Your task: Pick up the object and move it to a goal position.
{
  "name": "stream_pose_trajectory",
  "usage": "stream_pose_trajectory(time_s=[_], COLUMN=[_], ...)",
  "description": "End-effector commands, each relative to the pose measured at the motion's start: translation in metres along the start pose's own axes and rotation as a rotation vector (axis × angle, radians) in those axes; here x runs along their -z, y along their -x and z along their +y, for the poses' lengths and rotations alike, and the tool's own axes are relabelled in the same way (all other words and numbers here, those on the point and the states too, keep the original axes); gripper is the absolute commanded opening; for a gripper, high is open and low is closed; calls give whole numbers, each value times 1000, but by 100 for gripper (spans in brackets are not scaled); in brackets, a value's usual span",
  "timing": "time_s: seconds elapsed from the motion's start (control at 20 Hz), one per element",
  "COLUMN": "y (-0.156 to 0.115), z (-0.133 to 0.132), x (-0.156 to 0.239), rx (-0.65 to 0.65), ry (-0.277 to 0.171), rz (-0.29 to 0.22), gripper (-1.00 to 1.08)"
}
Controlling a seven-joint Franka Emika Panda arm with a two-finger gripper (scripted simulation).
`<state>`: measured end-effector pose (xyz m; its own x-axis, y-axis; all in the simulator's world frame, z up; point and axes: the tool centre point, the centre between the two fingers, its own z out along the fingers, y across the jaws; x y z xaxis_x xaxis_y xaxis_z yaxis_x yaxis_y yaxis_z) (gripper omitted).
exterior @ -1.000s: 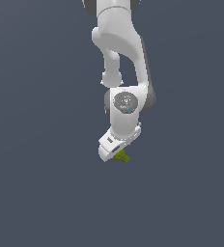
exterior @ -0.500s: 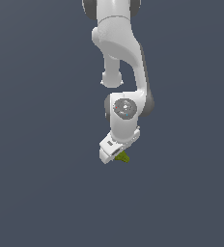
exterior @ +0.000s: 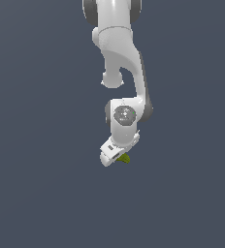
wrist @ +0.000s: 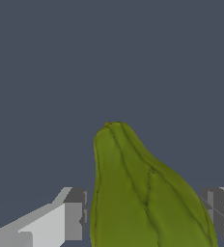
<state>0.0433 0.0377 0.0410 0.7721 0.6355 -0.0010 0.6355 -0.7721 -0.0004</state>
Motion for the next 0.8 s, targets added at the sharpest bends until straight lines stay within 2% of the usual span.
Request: stream_pose_trajectory(time_s=[0.0,0.75], y=[-1,7], z=[0,-1], x=[0,5], rx=[0,0], ry=[0,0], rz=[1,0], gripper=[-100,-100])
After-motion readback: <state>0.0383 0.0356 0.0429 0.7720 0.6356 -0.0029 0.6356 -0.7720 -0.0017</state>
